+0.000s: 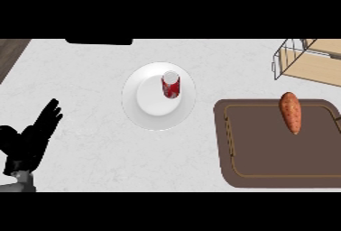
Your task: Pick the cupcake from the tray and place it in the tiered shelf
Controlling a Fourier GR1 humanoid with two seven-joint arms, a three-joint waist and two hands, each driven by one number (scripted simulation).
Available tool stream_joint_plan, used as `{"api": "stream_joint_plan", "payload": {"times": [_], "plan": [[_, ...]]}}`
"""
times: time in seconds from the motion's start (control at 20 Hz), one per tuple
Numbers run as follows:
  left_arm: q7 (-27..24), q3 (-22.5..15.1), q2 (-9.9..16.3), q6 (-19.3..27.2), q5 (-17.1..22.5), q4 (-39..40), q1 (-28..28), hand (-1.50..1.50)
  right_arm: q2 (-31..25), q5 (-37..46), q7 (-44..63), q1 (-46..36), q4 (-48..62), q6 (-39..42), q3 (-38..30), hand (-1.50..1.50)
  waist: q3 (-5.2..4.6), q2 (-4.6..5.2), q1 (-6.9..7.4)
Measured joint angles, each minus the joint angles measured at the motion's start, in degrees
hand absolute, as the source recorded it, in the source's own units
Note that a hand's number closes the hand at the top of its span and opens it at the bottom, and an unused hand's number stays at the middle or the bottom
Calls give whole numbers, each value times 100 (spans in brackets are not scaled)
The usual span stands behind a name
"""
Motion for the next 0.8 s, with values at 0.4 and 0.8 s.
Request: {"api": "stream_joint_plan", "payload": {"times": [0.4,0.8], "plan": [[-59,34,-12,-78,5,49,-26,0,73,341,-224,-160,1172,-756,-71,-150,5,24,33],[-174,-24,-124,-9,-127,96,-15,0,-23,451,-923,-377,1883,-948,-161,-150,10,41,60]]}}
